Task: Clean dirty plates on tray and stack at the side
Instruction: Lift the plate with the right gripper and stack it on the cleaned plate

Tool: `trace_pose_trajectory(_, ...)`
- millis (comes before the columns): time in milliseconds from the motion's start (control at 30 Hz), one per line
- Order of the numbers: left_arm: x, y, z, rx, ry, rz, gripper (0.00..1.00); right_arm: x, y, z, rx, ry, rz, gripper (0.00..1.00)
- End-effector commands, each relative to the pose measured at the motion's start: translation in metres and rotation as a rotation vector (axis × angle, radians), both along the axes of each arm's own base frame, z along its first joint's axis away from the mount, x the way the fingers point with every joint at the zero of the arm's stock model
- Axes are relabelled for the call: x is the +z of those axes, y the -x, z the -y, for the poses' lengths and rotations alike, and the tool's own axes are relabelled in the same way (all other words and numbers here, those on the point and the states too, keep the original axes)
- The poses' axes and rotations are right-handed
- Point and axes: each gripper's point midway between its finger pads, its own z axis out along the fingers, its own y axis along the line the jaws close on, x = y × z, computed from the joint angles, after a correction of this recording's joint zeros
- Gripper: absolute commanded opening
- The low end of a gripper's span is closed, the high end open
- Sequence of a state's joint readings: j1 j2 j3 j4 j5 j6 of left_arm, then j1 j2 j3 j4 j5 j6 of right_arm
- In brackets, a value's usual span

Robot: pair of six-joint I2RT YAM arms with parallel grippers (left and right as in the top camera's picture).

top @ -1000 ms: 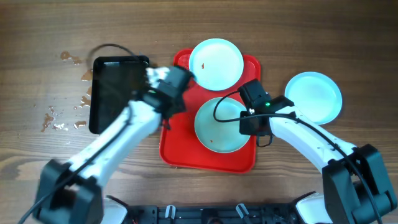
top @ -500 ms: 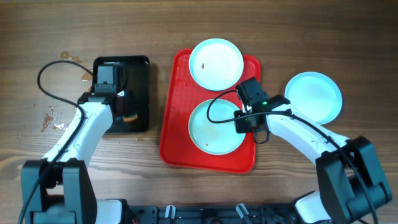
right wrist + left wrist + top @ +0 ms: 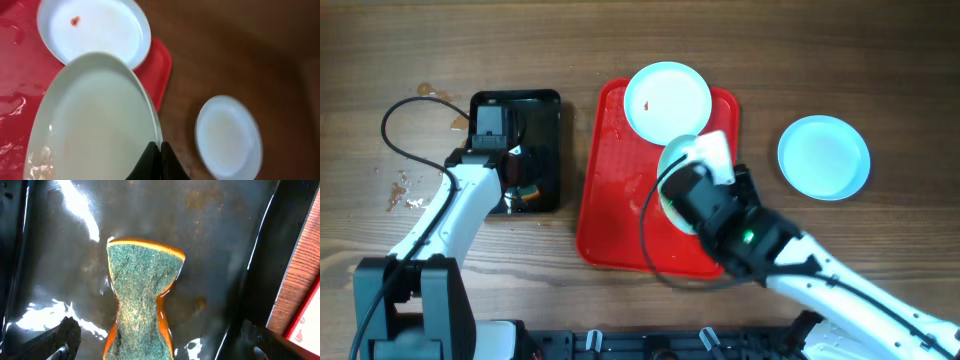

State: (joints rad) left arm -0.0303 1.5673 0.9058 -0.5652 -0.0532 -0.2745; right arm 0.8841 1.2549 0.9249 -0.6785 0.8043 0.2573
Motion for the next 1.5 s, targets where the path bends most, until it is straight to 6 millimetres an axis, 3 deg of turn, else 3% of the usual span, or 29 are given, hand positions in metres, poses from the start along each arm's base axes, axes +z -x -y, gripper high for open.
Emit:
trace_pose_trajectory(0, 0.000, 0.000, 0.000, -0.005, 0.009, 0.002, 1.00, 0.050, 0.001, 0.005, -0.038, 0.167, 0.226, 0.04)
trace_pose_trajectory(200, 0.000, 0.000, 0.000, -0.005, 0.009, 0.002, 1.00, 0.080, -0.003, -0.023, 0.064, 0.244, 0.327, 0.04)
trace_pose_trajectory(267, 0.000, 0.000, 0.000, -0.005, 0.009, 0.002, 1.00, 0.078, -0.003, -0.027, 0.081, 0.228, 0.319, 0.04)
trace_pose_trajectory(300, 0.000, 0.000, 0.000, -0.005, 0.009, 0.002, 1.00, 0.067, -0.001, -0.028, 0.083, 0.174, 0.281, 0.05)
trace_pose_trajectory(333, 0.000, 0.000, 0.000, -0.005, 0.009, 0.002, 1.00, 0.040, 0.002, -0.023, 0.050, 0.041, 0.177, 0.07)
trace_pose_trajectory(367, 0.000, 0.000, 0.000, -0.005, 0.009, 0.002, 1.00, 0.021, 0.004, -0.016, 0.014, -0.051, 0.083, 0.18)
trace_pose_trajectory(400, 0.000, 0.000, 0.000, -0.005, 0.009, 0.002, 1.00, 0.003, 0.005, -0.008, -0.036, -0.142, -0.018, 0.24)
trace_pose_trajectory(433, 0.000, 0.000, 0.000, -0.005, 0.009, 0.002, 1.00, -0.011, 0.003, 0.003, -0.087, -0.219, -0.106, 0.27)
trace_pose_trajectory(533, 0.000, 0.000, 0.000, -0.005, 0.009, 0.002, 1.00, -0.048, 0.003, 0.036, -0.207, -0.548, -0.434, 0.49)
trace_pose_trajectory(567, 0.000, 0.000, 0.000, -0.005, 0.009, 0.002, 1.00, -0.062, 0.006, 0.060, -0.304, -0.620, -0.508, 0.51)
trace_pose_trajectory(633, 0.000, 0.000, 0.000, -0.005, 0.009, 0.002, 1.00, -0.087, 0.015, 0.083, -0.351, -0.658, -0.606, 0.52)
trace_pose_trajectory(733, 0.000, 0.000, 0.000, -0.005, 0.009, 0.002, 1.00, -0.130, 0.034, 0.088, -0.349, -0.751, -0.752, 0.52)
trace_pose_trajectory(800, 0.000, 0.000, 0.000, -0.005, 0.009, 0.002, 1.00, -0.144, 0.042, 0.080, -0.309, -0.785, -0.806, 0.50)
trace_pose_trajectory(867, 0.000, 0.000, 0.000, -0.005, 0.009, 0.002, 1.00, -0.157, 0.048, 0.089, -0.355, -0.731, -0.821, 0.44)
trace_pose_trajectory(933, 0.000, 0.000, 0.000, -0.005, 0.009, 0.002, 1.00, -0.163, 0.047, 0.088, -0.369, -0.753, -0.812, 0.29)
trace_pose_trajectory(967, 0.000, 0.000, 0.000, -0.005, 0.009, 0.002, 1.00, -0.163, 0.046, 0.084, -0.356, -0.775, -0.811, 0.13)
trace_pose_trajectory(1000, 0.000, 0.000, 0.000, -0.005, 0.009, 0.002, 1.00, -0.164, 0.045, 0.085, -0.362, -0.774, -0.803, 0.04)
trace_pose_trajectory(1067, 0.000, 0.000, 0.000, -0.005, 0.009, 0.002, 1.00, -0.149, 0.031, 0.085, -0.346, -0.788, -0.740, 0.04)
trace_pose_trajectory(1200, 0.000, 0.000, 0.000, -0.005, 0.009, 0.002, 1.00, -0.067, 0.000, 0.087, -0.247, -0.651, -0.447, 0.04)
trace_pose_trajectory(1300, 0.000, 0.000, 0.000, -0.005, 0.009, 0.002, 1.00, -0.015, 0.002, 0.076, -0.170, -0.432, -0.220, 0.04)
trace_pose_trajectory(1367, 0.000, 0.000, 0.000, -0.005, 0.009, 0.002, 1.00, 0.002, 0.008, 0.071, -0.167, -0.254, -0.095, 0.04)
trace_pose_trajectory(1467, 0.000, 0.000, 0.000, -0.005, 0.009, 0.002, 1.00, 0.028, 0.012, 0.047, -0.087, -0.030, 0.085, 0.04)
